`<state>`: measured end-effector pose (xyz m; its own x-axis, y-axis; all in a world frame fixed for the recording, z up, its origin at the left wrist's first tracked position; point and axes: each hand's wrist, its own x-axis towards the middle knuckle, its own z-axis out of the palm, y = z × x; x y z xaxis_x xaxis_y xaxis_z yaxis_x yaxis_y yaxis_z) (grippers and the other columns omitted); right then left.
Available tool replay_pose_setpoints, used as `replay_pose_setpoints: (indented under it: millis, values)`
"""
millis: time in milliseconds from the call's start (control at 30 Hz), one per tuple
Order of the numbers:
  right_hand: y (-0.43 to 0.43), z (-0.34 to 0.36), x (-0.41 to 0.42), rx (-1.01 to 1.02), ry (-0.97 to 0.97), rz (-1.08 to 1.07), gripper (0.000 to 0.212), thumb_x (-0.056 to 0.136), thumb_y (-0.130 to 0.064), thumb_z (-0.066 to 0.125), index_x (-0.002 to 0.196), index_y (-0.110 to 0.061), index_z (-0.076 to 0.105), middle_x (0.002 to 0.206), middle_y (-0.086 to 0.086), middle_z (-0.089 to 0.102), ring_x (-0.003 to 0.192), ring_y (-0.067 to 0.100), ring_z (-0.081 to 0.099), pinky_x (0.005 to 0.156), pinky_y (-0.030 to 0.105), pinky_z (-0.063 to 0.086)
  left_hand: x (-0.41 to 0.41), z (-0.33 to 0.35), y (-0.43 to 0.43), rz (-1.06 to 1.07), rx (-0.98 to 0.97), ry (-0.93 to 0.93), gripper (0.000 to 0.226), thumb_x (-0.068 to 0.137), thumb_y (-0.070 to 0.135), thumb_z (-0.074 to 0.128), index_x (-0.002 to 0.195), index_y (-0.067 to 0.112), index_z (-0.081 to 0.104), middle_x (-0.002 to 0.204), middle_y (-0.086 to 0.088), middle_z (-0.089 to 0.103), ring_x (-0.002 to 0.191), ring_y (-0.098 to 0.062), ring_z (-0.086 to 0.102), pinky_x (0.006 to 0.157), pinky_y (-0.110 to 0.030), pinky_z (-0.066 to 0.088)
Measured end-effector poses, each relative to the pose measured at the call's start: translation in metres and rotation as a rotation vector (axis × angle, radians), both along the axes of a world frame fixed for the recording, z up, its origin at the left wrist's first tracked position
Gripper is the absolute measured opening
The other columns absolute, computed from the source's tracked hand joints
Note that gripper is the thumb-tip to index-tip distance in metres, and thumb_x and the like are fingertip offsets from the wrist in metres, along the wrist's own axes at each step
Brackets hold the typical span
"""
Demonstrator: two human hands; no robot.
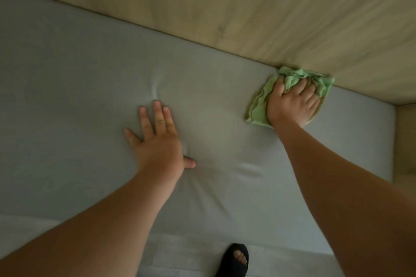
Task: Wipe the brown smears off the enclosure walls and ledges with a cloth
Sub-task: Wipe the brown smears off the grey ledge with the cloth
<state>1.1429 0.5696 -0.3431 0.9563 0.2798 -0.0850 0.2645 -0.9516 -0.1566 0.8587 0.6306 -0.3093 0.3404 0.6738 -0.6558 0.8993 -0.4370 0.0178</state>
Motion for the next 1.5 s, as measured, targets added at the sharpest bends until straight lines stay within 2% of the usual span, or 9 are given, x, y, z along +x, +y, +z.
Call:
replay_pose_setpoints:
  millis: [267, 433, 700, 833, 1067, 1200, 1300, 1433, 1500]
  values:
    - [0.141, -0.008, -0.119, 0.066, 0.027, -0.126, 0.091, 0.102, -0.068, 0.023, 0.162, 0.0, 0.014, 0.17, 0.018, 0.013, 0.157, 0.035, 0.011, 0.128, 0.047, -0.003, -0.121, 0.028, 0.069, -0.067, 0.235, -0.274, 0.127, 0.074, 0.084, 0.059, 0.163, 0.006, 0.014, 0.173, -0.013, 0.007, 0.157, -0.03, 0.019, 0.123, -0.047, 0.027]
    - [0.201, -0.009, -0.202, 0.059, 0.012, 0.01, 0.088, 0.103, -0.064, 0.029, 0.16, 0.002, 0.02, 0.167, 0.023, 0.019, 0.155, 0.039, 0.017, 0.127, 0.049, -0.001, -0.214, 0.013, 0.103, 0.278, 0.109, 0.021, 0.151, 0.059, 0.097, 0.054, 0.161, 0.012, -0.02, 0.171, -0.01, -0.018, 0.157, -0.042, -0.01, 0.121, -0.068, 0.017]
    - [0.267, -0.002, -0.341, -0.006, 0.03, 0.918, 0.077, 0.101, -0.063, 0.022, 0.164, -0.02, 0.022, 0.17, 0.01, 0.021, 0.158, 0.031, 0.014, 0.128, 0.048, -0.001, -0.209, -0.007, 0.108, 0.323, 0.059, 0.064, 0.152, 0.063, 0.092, 0.059, 0.156, 0.011, -0.031, 0.165, -0.01, -0.034, 0.153, -0.046, -0.022, 0.118, -0.074, 0.014]
    - [0.222, 0.0, -0.298, 0.03, 0.027, 1.249, 0.069, 0.101, -0.063, 0.032, 0.162, -0.031, 0.029, 0.168, 0.005, 0.029, 0.157, 0.028, 0.017, 0.129, 0.044, 0.002, -0.208, -0.007, 0.107, 0.315, 0.05, 0.07, 0.15, 0.065, 0.092, 0.057, 0.156, 0.01, -0.03, 0.165, -0.013, -0.034, 0.153, -0.048, -0.02, 0.117, -0.075, 0.015]
    - [0.222, -0.005, -0.275, 0.015, -0.021, 0.383, 0.078, 0.101, -0.061, 0.029, 0.162, -0.012, 0.028, 0.166, 0.019, 0.027, 0.155, 0.038, 0.019, 0.128, 0.051, 0.005, -0.204, -0.014, 0.108, 0.336, 0.048, 0.057, 0.152, 0.064, 0.091, 0.057, 0.155, 0.007, -0.03, 0.164, -0.016, -0.034, 0.151, -0.052, -0.022, 0.116, -0.077, 0.01]
    - [0.293, -0.004, -0.334, 0.003, 0.117, 0.21, 0.087, 0.101, -0.065, 0.023, 0.164, -0.005, 0.013, 0.168, 0.024, 0.014, 0.156, 0.041, 0.008, 0.126, 0.054, -0.005, -0.211, -0.019, 0.106, 0.338, 0.066, 0.024, 0.151, 0.064, 0.092, 0.054, 0.15, 0.007, -0.037, 0.162, -0.016, -0.038, 0.15, -0.051, -0.025, 0.117, -0.077, 0.007]
    - [0.322, -0.004, -0.366, -0.013, 0.07, 0.417, 0.085, 0.099, -0.065, 0.025, 0.163, -0.009, 0.02, 0.166, 0.026, 0.019, 0.154, 0.043, 0.013, 0.126, 0.056, -0.003, -0.21, -0.021, 0.108, 0.338, 0.05, 0.025, 0.151, 0.065, 0.091, 0.056, 0.145, 0.008, -0.041, 0.161, -0.014, -0.041, 0.15, -0.05, -0.028, 0.117, -0.076, 0.005]
    - [0.303, 0.001, -0.386, -0.012, 0.08, 1.15, 0.072, 0.101, -0.065, 0.021, 0.165, -0.032, 0.019, 0.172, 0.01, 0.015, 0.159, 0.03, 0.004, 0.128, 0.049, -0.004, -0.21, -0.023, 0.11, 0.341, 0.014, 0.05, 0.151, 0.064, 0.091, 0.058, 0.156, 0.01, -0.029, 0.163, -0.012, -0.038, 0.15, -0.049, -0.027, 0.118, -0.076, 0.004]
    - [0.271, 0.001, -0.364, 0.012, 0.096, 1.285, 0.068, 0.101, -0.067, 0.023, 0.163, -0.041, 0.022, 0.172, 0.006, 0.018, 0.16, 0.025, 0.001, 0.128, 0.045, -0.003, -0.208, -0.022, 0.111, 0.341, 0.014, 0.065, 0.151, 0.064, 0.092, 0.06, 0.157, 0.011, -0.028, 0.163, -0.011, -0.038, 0.151, -0.048, -0.027, 0.118, -0.075, 0.005]
